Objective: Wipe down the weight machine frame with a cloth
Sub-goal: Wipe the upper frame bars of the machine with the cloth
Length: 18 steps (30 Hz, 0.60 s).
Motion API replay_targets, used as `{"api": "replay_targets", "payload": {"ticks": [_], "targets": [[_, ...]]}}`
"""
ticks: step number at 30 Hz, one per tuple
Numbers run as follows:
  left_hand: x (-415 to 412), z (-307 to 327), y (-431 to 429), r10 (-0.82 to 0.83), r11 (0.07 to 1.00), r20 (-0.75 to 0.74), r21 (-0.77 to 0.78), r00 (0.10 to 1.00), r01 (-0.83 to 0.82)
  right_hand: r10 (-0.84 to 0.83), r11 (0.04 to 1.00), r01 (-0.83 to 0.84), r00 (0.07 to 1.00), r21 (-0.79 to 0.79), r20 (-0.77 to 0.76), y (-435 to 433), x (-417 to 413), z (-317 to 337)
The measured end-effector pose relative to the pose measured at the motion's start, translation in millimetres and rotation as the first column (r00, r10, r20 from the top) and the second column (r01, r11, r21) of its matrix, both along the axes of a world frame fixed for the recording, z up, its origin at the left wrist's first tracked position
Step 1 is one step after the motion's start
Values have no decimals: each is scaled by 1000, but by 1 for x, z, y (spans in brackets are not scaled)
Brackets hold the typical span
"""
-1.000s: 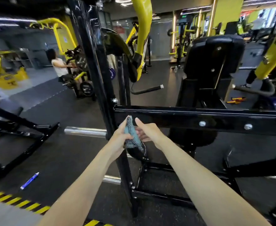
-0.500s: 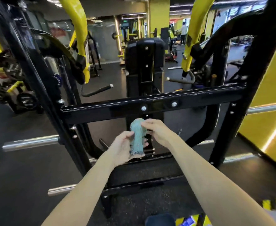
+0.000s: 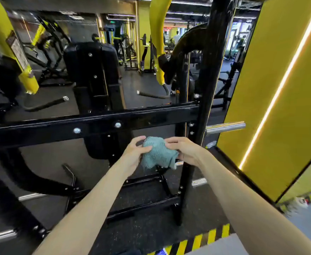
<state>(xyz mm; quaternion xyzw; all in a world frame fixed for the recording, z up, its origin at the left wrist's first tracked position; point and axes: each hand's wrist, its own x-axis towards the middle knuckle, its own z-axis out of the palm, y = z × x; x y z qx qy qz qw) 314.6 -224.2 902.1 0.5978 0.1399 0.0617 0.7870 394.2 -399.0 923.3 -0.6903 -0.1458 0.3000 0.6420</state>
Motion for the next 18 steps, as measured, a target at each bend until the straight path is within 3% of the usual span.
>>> {"api": "replay_targets", "payload": {"ticks": [5, 8, 11, 13, 14, 16, 18], "targets": [[31, -3, -29, 12, 1000, -21, 17, 1000, -11, 47, 991, -45, 999, -126, 12, -33, 31, 7], [40, 3, -20, -167, 984, -132, 36, 977, 173, -22, 979, 47, 992, -196, 128, -34, 43, 15], [56, 14, -19, -322, 841, -256, 364, 911, 400, 12, 968, 50, 970, -248, 244, -26, 52, 27], [72, 22, -30, -305, 710, -247, 584, 920, 393, 91, 950, -7, 962, -312, 258, -22, 57, 36], [79, 26, -38, -291, 693, -203, 629, 935, 353, 116, 942, -21, 958, -335, 264, -21, 60, 41], [94, 31, -51, -304, 745, -91, 597, 948, 296, 72, 954, 23, 951, -300, 300, -24, 71, 49], [107, 31, -62, -285, 851, -24, 454, 958, 265, -92, 968, 162, 940, -191, 330, -31, 85, 52]]}}
